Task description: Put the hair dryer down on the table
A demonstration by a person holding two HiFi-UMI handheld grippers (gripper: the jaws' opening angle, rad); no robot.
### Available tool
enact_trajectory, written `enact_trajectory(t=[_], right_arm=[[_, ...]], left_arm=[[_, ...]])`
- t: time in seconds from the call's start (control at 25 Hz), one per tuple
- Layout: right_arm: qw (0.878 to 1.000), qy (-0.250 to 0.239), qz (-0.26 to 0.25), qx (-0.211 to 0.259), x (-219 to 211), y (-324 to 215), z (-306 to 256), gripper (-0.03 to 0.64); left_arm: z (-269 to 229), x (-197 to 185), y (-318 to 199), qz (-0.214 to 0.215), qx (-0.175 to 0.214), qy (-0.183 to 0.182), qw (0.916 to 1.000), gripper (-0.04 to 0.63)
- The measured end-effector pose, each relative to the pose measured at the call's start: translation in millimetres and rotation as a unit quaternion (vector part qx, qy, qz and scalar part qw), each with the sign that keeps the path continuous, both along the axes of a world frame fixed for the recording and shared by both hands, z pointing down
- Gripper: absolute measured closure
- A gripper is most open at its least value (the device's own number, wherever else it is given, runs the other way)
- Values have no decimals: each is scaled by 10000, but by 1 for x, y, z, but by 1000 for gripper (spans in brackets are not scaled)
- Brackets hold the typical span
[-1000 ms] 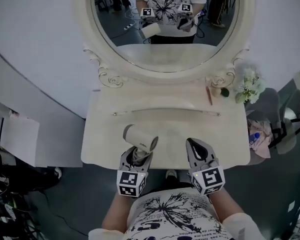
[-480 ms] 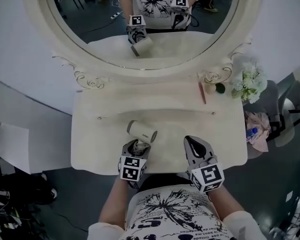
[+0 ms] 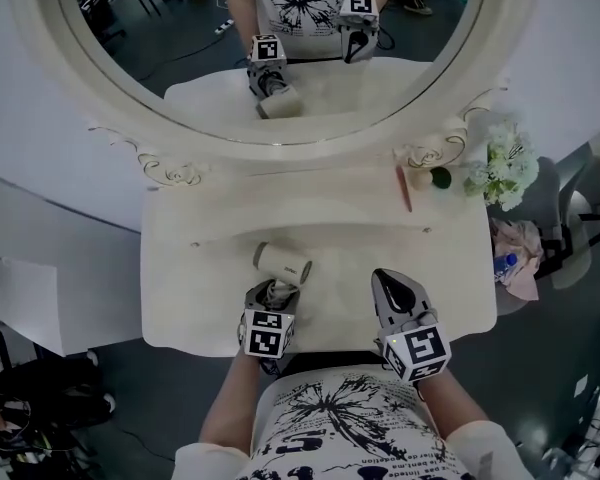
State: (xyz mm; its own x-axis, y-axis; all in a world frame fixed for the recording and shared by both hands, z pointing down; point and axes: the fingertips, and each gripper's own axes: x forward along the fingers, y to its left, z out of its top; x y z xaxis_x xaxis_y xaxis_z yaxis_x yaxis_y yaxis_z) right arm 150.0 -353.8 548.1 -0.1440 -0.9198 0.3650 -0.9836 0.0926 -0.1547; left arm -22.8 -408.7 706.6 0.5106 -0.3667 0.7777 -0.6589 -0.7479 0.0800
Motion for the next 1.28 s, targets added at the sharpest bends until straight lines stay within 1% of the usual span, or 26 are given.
enact_trajectory(t=[0.16, 0.36, 0.44, 0.48, 0.52, 0.6, 0.68, 0.76, 0.88, 1.0, 1.08, 1.12, 1.16, 1.2, 1.24, 1.28], right_arm=[[10000, -44, 31, 0, -4, -1, -3, 600], [9999, -45, 105, 5, -6, 3, -10, 600], [9999, -42, 161, 6, -8, 5, -12, 600], [9998, -35, 184, 8, -10, 6, -13, 600], [9998, -29, 210, 8, -12, 6, -14, 600], [9996, -20, 264, 12, -15, 8, -17, 600], [9996, -1, 298, 30, -20, 10, -21, 600], [9995, 38, 319, 58, -26, 11, -25, 600], [9992, 71, 370, 107, -34, 12, -34, 600], [9990, 100, 396, 188, -43, 12, -44, 600], [9987, 150, 410, 262, -48, 12, -52, 600], [9985, 175, 426, 304, -50, 11, -57, 600], [9982, 198, 444, 349, -52, 11, -61, 600], [9979, 221, 462, 396, -53, 10, -65, 600], [9976, 242, 477, 444, -55, 10, -70, 600], [9973, 261, 487, 490, -56, 9, -74, 600]], left_arm=[[1, 0, -1, 33, 93, -134, 9999, 348], [1, 2, 0, 77, 92, -83, 9999, 348], [2, 4, 4, 211, 27, -30, 9998, 348], [3, 5, 7, 338, -19, 6, 9994, 334], [4, 7, 10, 464, -52, 28, 9989, 285], [0, 8, 12, 572, -65, 65, 9983, 268], [-10, 7, 8, 498, -34, 246, 9985, 267], [-25, 6, 2, 379, 20, 509, 9980, 265], [-61, 5, -4, 395, 245, 925, 9946, 267], [-105, 8, -3, 617, 394, 1521, 9856, 268], [-133, 6, -3, 708, 589, 1808, 9792, 273], [-146, 4, -6, 684, 724, 1880, 9771, 316], [-157, 0, -9, 613, 857, 1927, 9756, 411], [-167, -4, -13, 525, 961, 1968, 9743, 480], [-177, -7, -16, 448, 1023, 2019, 9730, 531], [-186, -10, -18, 396, 1054, 2086, 9715, 546]])
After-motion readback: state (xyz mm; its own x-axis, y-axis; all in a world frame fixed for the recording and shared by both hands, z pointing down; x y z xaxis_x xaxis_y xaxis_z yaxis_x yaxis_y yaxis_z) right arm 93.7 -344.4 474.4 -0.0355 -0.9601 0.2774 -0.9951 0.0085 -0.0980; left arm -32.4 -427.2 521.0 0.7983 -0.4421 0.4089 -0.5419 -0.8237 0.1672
